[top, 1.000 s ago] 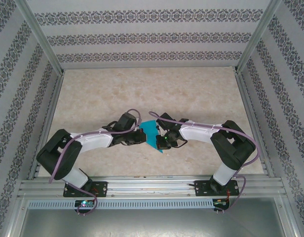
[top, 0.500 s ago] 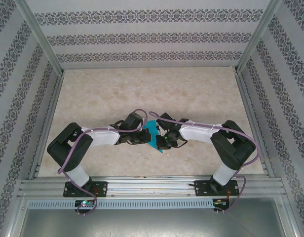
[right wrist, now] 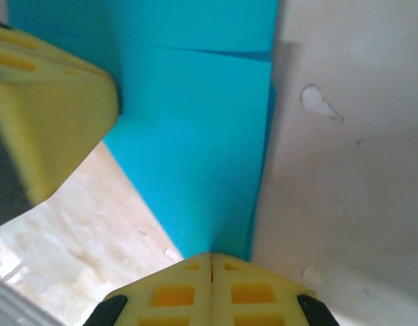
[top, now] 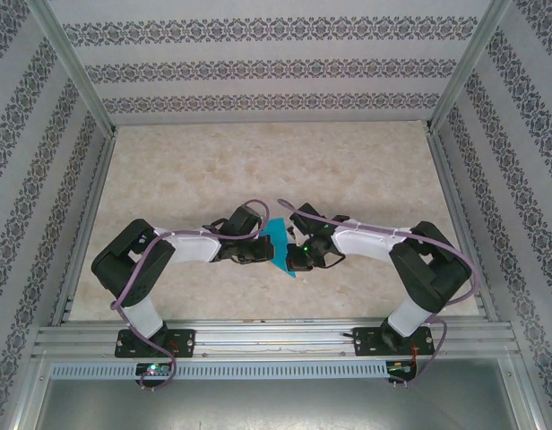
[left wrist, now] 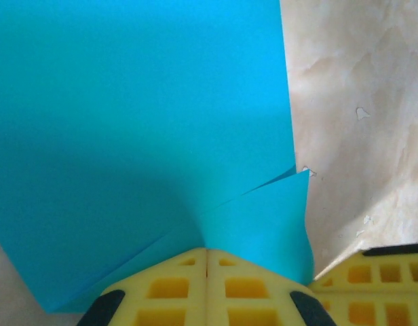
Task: Fold a paper plane with a square sheet of paper (fold left side to right side)
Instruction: Third fold the triangle at the center of the table.
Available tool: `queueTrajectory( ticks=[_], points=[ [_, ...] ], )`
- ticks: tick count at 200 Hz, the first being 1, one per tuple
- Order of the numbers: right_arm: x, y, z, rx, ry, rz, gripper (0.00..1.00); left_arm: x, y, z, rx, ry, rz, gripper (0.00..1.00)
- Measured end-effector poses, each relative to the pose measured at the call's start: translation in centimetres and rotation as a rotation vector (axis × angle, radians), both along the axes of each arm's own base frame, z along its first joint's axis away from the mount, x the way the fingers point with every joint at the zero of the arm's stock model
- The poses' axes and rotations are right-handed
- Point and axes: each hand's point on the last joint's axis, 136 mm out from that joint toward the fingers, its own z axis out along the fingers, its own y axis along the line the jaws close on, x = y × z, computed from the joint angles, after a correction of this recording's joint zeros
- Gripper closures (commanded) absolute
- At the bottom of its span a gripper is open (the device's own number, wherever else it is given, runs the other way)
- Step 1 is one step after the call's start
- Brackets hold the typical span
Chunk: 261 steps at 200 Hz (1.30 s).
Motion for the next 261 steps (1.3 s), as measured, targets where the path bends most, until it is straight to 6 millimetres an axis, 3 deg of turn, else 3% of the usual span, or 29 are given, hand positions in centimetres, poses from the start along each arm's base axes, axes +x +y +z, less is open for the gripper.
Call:
queueTrajectory(
  ticks=[51, 142, 261],
  points=[
    [0.9, 2.4, 2.0, 0.147, -0.013, -0.020, 1.00, 0.2, -0.2, 0.0, 0.004, 0.005, -0.001, 1.00],
    [1.0, 2.8, -0.8, 0.129, 0.054, -0.046, 1.00, 0.2, -0.2, 0.0, 0.012, 0.005, -0.009, 1.00],
    [1.1, 2.7, -1.1, 0.121, 0.055, -0.056, 1.00, 0.3, -0.1, 0.0, 0.027, 0.011, -0.008, 1.00]
  ],
)
